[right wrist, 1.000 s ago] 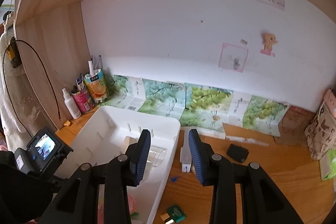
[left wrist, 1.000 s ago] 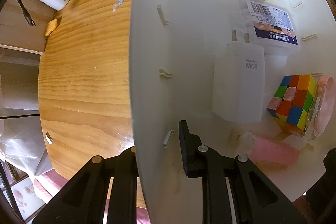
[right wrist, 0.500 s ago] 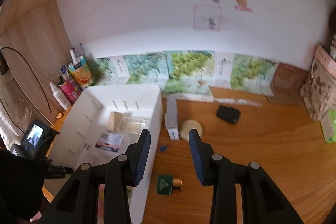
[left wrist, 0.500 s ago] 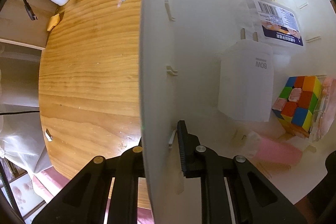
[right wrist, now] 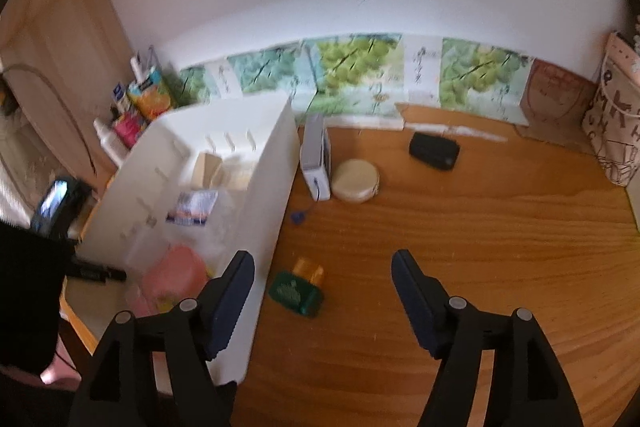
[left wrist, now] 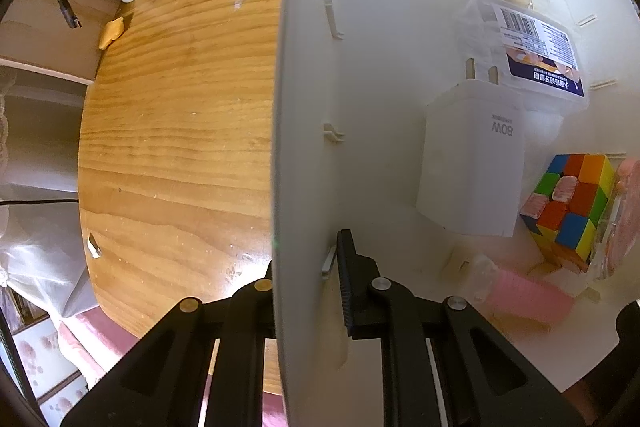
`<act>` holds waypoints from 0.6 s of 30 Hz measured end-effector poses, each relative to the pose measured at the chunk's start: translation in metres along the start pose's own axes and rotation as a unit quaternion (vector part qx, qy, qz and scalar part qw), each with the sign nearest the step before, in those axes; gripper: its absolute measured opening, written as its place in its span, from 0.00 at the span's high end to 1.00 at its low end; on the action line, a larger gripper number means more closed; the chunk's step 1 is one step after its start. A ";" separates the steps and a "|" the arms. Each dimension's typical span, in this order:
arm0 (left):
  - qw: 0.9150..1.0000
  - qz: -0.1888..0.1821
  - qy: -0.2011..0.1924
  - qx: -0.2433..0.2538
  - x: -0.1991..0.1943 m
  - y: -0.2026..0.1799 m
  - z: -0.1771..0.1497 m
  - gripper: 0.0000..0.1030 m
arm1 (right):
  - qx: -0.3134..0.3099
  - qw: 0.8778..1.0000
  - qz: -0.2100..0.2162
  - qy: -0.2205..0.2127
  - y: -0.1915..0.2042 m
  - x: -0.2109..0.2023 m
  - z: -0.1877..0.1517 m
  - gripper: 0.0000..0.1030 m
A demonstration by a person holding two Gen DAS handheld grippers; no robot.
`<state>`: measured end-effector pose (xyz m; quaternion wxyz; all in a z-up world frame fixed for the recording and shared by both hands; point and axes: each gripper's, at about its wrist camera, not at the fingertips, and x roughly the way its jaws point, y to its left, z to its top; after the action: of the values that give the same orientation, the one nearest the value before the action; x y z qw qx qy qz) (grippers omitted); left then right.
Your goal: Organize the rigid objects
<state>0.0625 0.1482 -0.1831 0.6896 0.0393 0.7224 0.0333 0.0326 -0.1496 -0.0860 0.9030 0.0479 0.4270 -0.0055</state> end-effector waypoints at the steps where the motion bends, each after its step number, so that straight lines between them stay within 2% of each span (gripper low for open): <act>1: 1.000 0.001 0.000 -0.002 0.000 0.000 0.000 0.85 | -0.009 1.000 -0.001 0.004 0.000 0.002 -0.004 0.29; 7: 1.000 0.005 0.003 -0.028 0.002 0.004 0.000 0.84 | -0.072 0.997 0.008 0.019 0.002 0.019 -0.019 0.29; 10: 0.999 0.010 0.004 -0.039 0.003 0.005 0.000 0.83 | -0.109 0.994 0.027 0.017 0.003 0.028 -0.022 0.29; 18: 0.997 0.014 0.006 -0.070 0.002 0.007 0.000 0.81 | -0.233 0.970 0.065 0.019 0.009 0.056 -0.025 0.29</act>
<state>0.0626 0.1553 -0.1846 0.6858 0.0004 0.7217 0.0938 0.0491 -0.1365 -0.1442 0.8793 -0.1364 0.4298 0.1535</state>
